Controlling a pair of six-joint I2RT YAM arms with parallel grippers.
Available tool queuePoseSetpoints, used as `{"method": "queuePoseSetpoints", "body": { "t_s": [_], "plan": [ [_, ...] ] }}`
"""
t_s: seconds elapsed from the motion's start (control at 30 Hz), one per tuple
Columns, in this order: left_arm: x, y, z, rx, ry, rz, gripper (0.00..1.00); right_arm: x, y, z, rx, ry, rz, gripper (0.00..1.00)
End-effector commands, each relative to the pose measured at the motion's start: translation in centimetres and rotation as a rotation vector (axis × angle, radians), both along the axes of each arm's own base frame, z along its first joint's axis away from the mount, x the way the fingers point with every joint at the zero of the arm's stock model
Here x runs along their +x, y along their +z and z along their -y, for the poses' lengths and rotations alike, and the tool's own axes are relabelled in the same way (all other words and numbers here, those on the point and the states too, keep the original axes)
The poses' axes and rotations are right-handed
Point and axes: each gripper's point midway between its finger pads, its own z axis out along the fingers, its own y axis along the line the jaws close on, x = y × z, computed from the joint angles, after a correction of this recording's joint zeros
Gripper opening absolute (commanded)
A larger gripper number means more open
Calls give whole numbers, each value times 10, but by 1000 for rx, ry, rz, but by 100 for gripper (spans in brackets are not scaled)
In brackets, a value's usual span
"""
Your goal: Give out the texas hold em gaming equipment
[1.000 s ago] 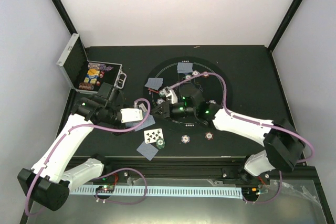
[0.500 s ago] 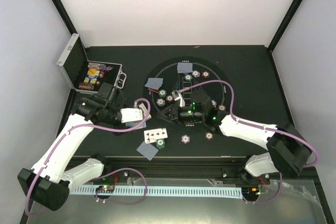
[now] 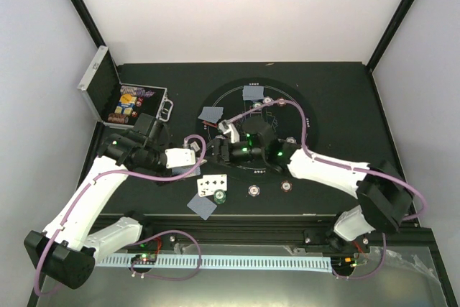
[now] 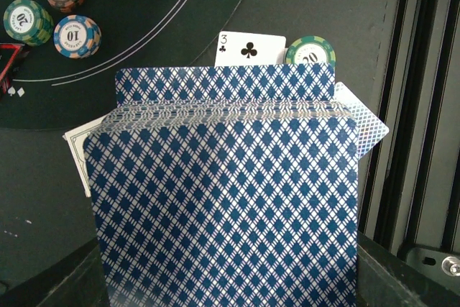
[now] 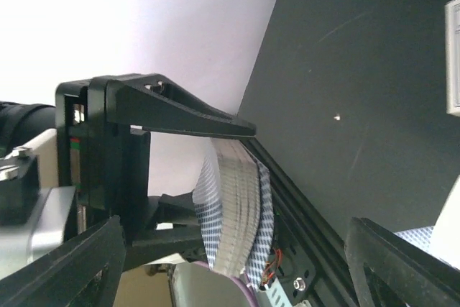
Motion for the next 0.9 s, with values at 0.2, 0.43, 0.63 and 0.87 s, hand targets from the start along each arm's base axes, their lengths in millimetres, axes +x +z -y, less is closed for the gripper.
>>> {"method": "queuePoseSetpoints", "body": {
  "t_s": [0.2,0.43,0.63,0.87],
  "plan": [
    [3,15,9,-47,-29,42,2,-15,-18,-48,-5,85,-37,86],
    [2,16,9,-48,-35,40,2,-17,-22,-70,27,132,-63,85],
    [1,14,8,-42,-33,34,2,-14,-44,-72,-10,138,-104,85],
    [2,15,7,-31,-31,38,2,2,-78,-42,-93,66,-136,73]
  ]
}}
